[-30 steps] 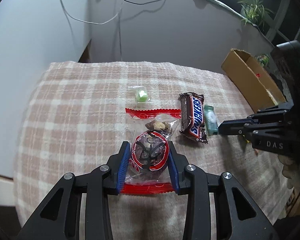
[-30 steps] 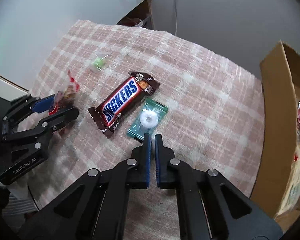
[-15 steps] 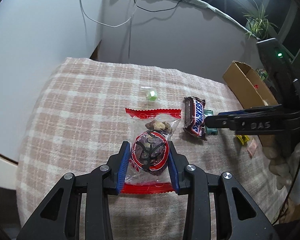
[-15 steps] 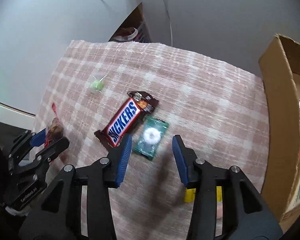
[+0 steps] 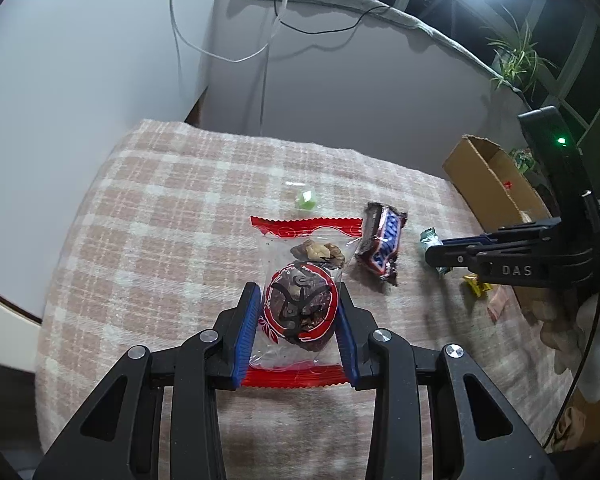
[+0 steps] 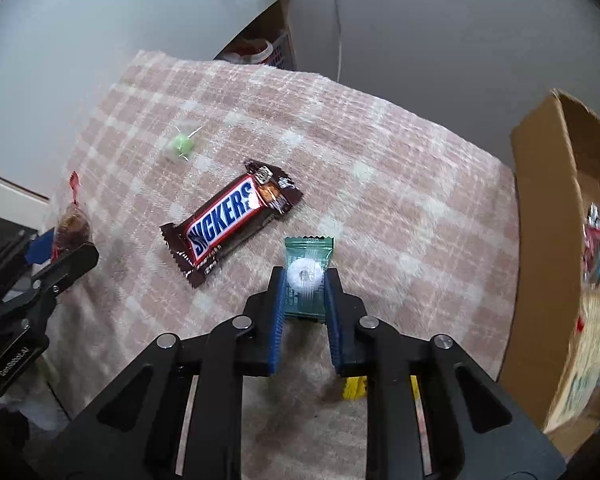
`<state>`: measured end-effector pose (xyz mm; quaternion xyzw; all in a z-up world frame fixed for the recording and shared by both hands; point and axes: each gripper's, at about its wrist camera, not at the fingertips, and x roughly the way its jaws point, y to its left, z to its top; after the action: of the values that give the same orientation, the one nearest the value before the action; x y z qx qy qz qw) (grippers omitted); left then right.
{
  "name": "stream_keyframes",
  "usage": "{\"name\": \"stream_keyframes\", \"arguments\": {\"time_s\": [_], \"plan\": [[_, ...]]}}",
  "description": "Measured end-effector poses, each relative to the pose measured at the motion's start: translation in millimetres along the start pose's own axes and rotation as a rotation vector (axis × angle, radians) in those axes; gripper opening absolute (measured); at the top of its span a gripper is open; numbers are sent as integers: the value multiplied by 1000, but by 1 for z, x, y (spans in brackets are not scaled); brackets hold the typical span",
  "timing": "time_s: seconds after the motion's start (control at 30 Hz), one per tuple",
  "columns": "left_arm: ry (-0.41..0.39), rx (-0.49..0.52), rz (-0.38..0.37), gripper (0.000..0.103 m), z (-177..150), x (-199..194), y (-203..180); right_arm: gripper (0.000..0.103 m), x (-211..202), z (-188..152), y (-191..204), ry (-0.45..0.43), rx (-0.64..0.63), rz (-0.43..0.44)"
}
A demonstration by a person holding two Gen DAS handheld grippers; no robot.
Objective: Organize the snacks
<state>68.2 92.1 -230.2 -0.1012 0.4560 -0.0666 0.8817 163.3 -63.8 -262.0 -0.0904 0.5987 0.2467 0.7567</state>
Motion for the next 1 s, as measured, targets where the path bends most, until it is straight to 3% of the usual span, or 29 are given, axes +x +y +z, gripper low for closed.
{"name": "stream_keyframes", "arguments": {"time_s": [0.2,0.47,1.0], "plan": [[-14,27,-22,34,12,-5,-20,19,-40,-10,-21,-70,36,50],[-35,88,-88,34,37,-6,-66,19,-96,-26,-59,-167,84,40],[-58,242,-187,34,86,23,-170,19,-168,-77,-177,-281,301,-62]]}}
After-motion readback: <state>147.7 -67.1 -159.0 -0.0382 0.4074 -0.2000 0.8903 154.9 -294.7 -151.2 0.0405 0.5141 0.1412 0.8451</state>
